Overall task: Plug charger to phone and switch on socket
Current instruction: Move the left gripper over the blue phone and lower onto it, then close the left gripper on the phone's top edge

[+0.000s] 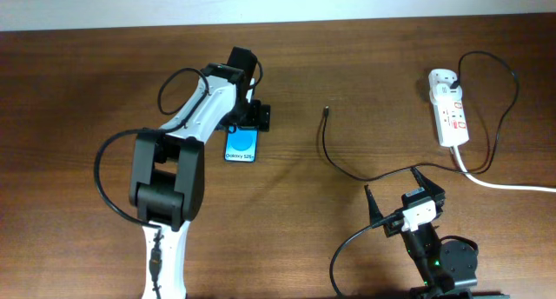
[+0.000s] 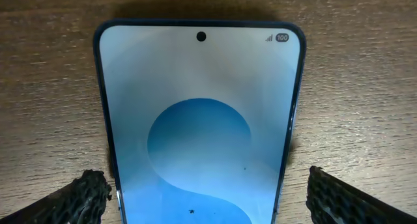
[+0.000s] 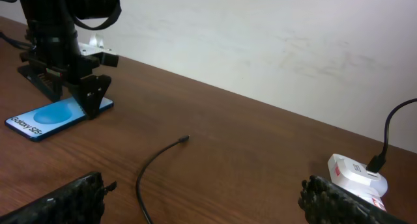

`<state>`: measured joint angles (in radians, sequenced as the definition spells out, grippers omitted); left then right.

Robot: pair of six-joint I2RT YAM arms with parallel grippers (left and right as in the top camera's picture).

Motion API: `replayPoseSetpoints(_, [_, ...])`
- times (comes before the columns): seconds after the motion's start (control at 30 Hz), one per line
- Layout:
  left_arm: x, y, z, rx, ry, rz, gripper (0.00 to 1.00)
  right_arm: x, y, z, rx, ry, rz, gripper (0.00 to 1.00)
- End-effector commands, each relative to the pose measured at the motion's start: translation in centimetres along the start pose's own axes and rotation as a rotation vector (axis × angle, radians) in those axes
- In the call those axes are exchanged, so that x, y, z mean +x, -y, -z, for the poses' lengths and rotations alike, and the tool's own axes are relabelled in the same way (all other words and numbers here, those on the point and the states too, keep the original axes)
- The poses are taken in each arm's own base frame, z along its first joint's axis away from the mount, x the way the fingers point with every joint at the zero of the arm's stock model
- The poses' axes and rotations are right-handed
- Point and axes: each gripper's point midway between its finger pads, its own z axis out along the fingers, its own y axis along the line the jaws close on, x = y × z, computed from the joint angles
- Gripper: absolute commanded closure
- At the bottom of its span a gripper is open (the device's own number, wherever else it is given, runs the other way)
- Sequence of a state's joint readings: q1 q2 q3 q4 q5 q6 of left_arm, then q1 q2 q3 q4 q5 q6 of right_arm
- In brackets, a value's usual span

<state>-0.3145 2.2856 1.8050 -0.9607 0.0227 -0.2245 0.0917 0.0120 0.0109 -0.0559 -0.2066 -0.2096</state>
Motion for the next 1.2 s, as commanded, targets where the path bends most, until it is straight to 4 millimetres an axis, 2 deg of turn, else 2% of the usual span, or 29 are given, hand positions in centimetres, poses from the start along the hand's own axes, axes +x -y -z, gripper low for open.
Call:
replayPoseSetpoints(0.0, [0.6,-0.1,-2.1,-0.003,-0.049,-0.015,0.01,0.3,-0.2,0.0,-0.006,-0.005,-0.009,0.02])
replayPoseSetpoints(0.23, [1.1,-0.2,-2.3,-0.008,-0.068,-0.014,0.14,0.3,-0.2,0.0,-0.005,-0.005,-0.009,0.02])
replayPoseSetpoints(0.43, [2.1,-0.6,-2.2,-0.029,-0.11,-0.014,0.17,0.3,-0.2,0.0,-0.005,-0.005,-0.009,0.02])
replayPoseSetpoints(0.47, [2.1,-0.9,-2.2,-0.044,-0.11,-0.014,0.21,0.3,-0.2,0.0,-0.005,-0.005,-0.009,0.02])
replayPoseSetpoints(0.53, [2.0,-1.5,-2.2,-0.08,-0.103,-0.018,0.22,0.3,-0.2,0.0,-0.006,-0.005,-0.009,0.02])
replayPoseSetpoints(0.63, [1.9,-2.0,-2.1,-0.136,-0.09,-0.03,0.21,0.3,-0.2,0.0,-0.005,-0.005,-0.009,0.02])
replayPoseSetpoints(0.8, [2.2,-0.4,-2.1,-0.143,-0.086,-0.071,0.2,0.3,-0.2,0.0,-0.005,-0.005,-0.009,0.02])
replayPoseSetpoints(1.0, [2.2,-0.3,-2.1,-0.143,-0.084,-0.044,0.18,0.3,-0.2,0.0,-0.005,-0.005,-0.009,0.02])
replayPoseSetpoints(1.07, [2.3,-0.1,-2.1,-0.136,-0.086,-0.044,0.08,0.3,-0.2,0.0,-0.005,-0.005,-0.009,0.02])
replayPoseSetpoints(1.17, [2.3,-0.1,-2.3,-0.137,-0.087,-0.04,0.01,0.3,-0.2,0.0,-0.006,-0.005,-0.009,0.02])
